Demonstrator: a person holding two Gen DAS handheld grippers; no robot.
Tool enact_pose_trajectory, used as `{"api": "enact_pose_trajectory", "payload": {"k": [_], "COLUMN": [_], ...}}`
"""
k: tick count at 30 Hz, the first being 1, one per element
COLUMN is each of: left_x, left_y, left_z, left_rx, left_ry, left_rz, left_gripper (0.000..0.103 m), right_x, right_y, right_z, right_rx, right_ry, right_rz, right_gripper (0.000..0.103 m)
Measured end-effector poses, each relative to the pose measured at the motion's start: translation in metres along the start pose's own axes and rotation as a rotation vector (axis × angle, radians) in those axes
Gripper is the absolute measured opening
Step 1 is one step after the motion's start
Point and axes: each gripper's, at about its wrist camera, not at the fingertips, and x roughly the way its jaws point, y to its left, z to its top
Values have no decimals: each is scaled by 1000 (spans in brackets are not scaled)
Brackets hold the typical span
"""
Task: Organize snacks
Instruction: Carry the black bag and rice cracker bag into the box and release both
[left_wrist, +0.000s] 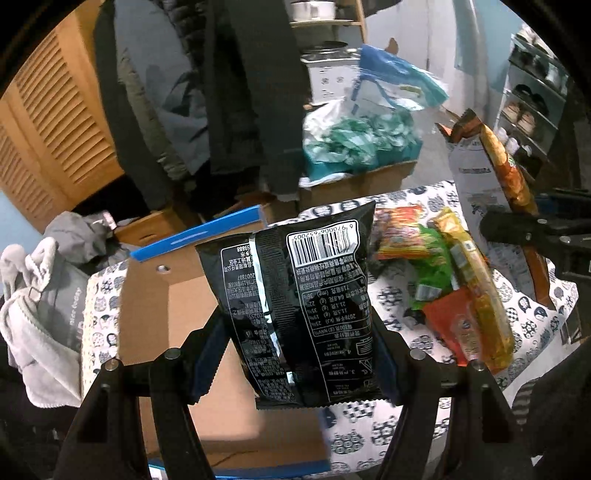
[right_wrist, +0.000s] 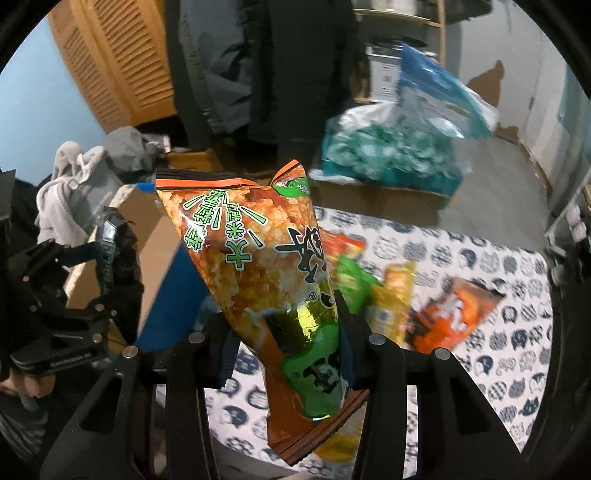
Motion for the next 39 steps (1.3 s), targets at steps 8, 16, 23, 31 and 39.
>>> {"api": "enact_pose_trajectory", "payload": {"k": [8,16,23,31,39], "left_x": [2,1,4,12,16], "left_y": [46,86,120,146,155], "left_z": [-12,-31,-45,-61,-65], "left_rx": [-55,-107,-159,-208,-248], "left_ry": [4,19,41,81,112], "left_rz": [54,108,154,183,186], "left_gripper": [72,72,72,72,73], "right_x": [28,62,85,108,120], "right_y": [53,103,146,180,189], "right_z": [20,37,48,47,46], "right_rx": [-70,-128,-173,-219,-213], "right_ry": [34,76,108,148,179], "right_rz": [50,93,128,144,173], "right_gripper": [44,44,44,44,45]}}
